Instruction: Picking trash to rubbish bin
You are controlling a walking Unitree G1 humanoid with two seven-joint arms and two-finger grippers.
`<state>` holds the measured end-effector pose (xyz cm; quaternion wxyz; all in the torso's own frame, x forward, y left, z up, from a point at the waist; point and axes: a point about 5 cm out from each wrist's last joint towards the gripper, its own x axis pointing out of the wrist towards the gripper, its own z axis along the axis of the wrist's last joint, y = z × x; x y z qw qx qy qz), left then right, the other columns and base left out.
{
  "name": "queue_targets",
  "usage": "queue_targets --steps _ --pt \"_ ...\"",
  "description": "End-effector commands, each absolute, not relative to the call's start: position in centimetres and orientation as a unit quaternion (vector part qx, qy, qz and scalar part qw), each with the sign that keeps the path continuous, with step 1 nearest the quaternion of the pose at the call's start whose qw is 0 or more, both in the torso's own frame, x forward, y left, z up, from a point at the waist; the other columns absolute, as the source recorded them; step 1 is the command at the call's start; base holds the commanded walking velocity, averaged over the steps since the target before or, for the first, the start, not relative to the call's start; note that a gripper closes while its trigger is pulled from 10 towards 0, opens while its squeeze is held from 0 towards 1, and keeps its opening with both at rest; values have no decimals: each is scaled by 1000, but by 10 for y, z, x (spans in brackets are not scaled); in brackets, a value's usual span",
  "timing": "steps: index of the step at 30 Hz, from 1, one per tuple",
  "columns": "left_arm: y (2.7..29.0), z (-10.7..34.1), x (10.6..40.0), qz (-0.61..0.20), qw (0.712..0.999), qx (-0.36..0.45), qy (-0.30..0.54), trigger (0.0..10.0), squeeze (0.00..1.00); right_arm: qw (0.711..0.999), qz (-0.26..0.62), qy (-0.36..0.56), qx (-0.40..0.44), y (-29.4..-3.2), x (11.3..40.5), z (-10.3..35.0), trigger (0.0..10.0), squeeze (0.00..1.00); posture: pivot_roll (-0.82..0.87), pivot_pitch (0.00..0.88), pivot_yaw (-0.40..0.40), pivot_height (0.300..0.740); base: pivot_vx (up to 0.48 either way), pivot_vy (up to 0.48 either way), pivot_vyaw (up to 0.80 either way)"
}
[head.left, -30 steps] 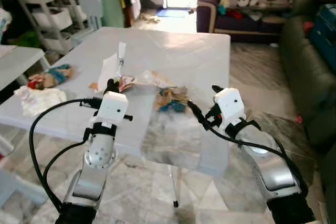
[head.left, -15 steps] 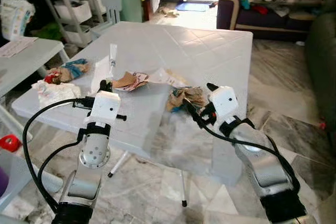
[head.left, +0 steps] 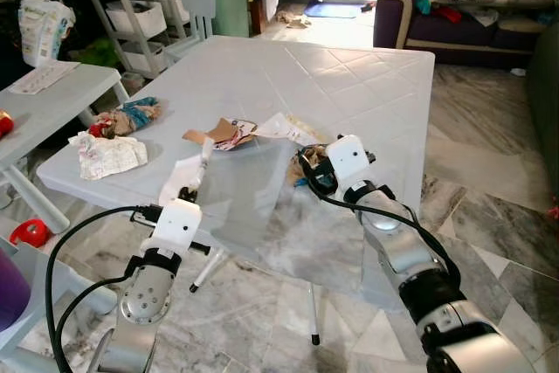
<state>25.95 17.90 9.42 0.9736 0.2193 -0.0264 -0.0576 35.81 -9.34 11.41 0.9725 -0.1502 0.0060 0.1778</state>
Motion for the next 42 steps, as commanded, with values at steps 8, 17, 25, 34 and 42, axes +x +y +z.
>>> queue_targets --steps 8,17,25,34,42 --pt "175 102 254 -96 973 205 -33 10000 0 971 170 51 -158 -96 360 95 10000 0 83 30 50 740 0 0 0" --pt "174 106 252 -108 973 203 -33 10000 0 974 182 76 -116 -87 356 84 0 0 95 40 54 740 0 0 0" --pt "172 106 252 -114 973 201 -29 10000 0 975 186 79 -98 -86 354 80 0 0 93 47 60 740 0 0 0" --pt "173 109 257 -114 972 203 -31 10000 0 978 176 78 -81 -90 352 77 0 0 94 38 61 740 0 0 0" --pt "173 110 258 -111 972 203 -33 10000 0 983 162 59 -64 -92 354 83 0 0 97 32 59 740 0 0 0"
